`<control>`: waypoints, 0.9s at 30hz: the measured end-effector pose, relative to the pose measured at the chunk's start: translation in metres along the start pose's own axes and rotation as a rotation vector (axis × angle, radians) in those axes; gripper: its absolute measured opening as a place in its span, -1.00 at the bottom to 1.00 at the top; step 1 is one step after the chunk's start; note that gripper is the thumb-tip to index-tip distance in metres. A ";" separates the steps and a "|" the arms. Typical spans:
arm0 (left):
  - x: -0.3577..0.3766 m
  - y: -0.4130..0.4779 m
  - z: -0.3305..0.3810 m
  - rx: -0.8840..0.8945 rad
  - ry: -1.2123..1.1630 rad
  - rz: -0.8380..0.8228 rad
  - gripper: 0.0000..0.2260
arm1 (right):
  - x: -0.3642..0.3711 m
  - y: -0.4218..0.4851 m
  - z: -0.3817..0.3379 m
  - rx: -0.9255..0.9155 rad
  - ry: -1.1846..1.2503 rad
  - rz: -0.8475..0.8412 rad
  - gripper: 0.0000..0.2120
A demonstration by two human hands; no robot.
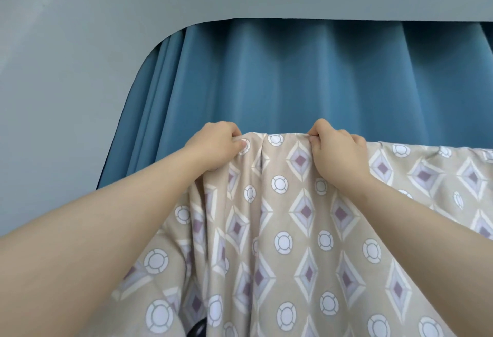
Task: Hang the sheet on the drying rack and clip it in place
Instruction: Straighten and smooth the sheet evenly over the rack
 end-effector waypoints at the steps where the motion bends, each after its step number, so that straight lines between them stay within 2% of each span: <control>1: -0.001 -0.002 -0.004 -0.005 0.004 -0.001 -0.79 | -0.001 0.001 0.002 0.014 -0.023 -0.004 -0.86; 5: -0.008 -0.015 -0.020 -0.027 0.030 0.001 -0.78 | -0.008 -0.002 0.008 0.131 -0.095 0.026 -0.85; 7: -0.007 -0.020 -0.023 -0.037 0.017 0.028 -0.74 | -0.005 -0.009 -0.004 0.107 -0.099 0.042 -0.84; 11: -0.001 -0.035 -0.022 0.010 0.053 0.178 -0.72 | 0.003 -0.039 -0.045 -0.076 0.114 0.129 -0.78; 15: 0.005 -0.069 -0.031 0.172 0.016 0.368 -0.75 | 0.017 -0.091 -0.072 -0.129 0.338 0.032 -0.76; 19: 0.011 -0.119 -0.045 0.238 -0.004 0.322 -0.72 | 0.035 -0.151 -0.081 -0.113 0.426 -0.091 -0.61; 27: 0.026 -0.221 -0.081 0.012 -0.122 0.276 -0.69 | 0.036 -0.241 -0.100 -0.001 0.764 -0.133 -0.68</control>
Point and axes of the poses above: each hand's wrist, its own y-axis towards the middle knuckle, its own x-axis out of the palm, z = x × y, the point moved 2 cm from there along y, towards the middle knuckle, and after that the axes turned 4 degrees about z, right-handed, at the moved point
